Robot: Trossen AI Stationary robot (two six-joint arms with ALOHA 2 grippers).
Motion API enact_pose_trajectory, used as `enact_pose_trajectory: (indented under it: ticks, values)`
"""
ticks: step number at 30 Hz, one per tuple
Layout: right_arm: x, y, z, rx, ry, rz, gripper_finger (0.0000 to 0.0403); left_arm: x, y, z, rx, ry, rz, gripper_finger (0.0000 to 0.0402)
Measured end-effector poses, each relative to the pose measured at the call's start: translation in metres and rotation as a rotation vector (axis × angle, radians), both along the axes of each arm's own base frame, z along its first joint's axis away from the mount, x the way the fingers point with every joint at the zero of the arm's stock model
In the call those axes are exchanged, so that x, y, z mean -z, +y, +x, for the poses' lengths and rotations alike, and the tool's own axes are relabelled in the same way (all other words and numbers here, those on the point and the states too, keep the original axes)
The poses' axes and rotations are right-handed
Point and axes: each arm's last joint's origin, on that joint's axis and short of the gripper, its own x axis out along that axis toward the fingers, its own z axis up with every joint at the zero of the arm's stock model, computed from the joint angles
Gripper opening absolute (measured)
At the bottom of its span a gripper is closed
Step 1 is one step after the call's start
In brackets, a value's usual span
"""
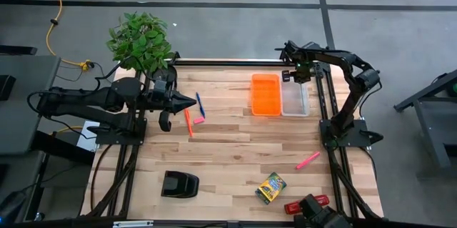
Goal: Pack school essentials
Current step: Put the blue pencil into the orange supply box, then put the orange pen into the orange supply box
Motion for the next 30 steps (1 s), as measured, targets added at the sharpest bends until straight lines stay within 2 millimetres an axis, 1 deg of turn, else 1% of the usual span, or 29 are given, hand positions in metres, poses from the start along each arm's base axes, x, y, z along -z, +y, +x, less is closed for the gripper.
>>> enact_pose_trajectory:
  ticks: [10, 12, 15, 17, 19, 22, 25, 27, 30]
  values:
    - [0.0, 0.002, -0.002, -0.006, 0.04, 0.008, 0.0095, 0.0, 0.0, 0.0, 0.0, 0.0, 0.0, 0.0]
    - [-0.003, 0.002, -0.002, -0.018, 0.034, 0.005, 0.0107, 0.0, 0.0, 0.0, 0.0, 0.0, 0.0, 0.0]
    - [-0.019, 0.001, 0.0, -0.071, -0.007, -0.036, 0.0119, 0.0, 0.0, 0.0, 0.0, 0.0, 0.0, 0.0]
    - [-0.034, 0.004, 0.001, -0.119, -0.04, -0.08, 0.0123, 0.0, 0.0, 0.0, 0.0, 0.001, 0.0, 0.0]
    - [-0.053, 0.01, 0.001, -0.176, -0.086, -0.158, 0.0123, 0.0, 0.0, 0.0, 0.0, 0.003, 0.0, 0.0]
    - [-0.082, 0.028, 0.003, -0.285, -0.223, -0.305, 0.0123, 0.0, 0.0, 0.0, -0.001, 0.003, 0.0, 0.0]
    - [-0.104, 0.053, 0.005, -0.367, -0.437, -0.471, 0.0124, 0.0, 0.0, 0.0, -0.013, 0.003, 0.001, 0.0]
    - [-0.113, 0.074, 0.008, -0.403, -0.62, -0.567, 0.0124, 0.0, 0.001, 0.0, -0.017, 0.003, 0.002, 0.0]
    - [-0.119, 0.108, 0.014, -0.501, -0.918, -0.671, 0.0124, 0.0, 0.001, 0.0, -0.017, 0.003, 0.002, 0.0]
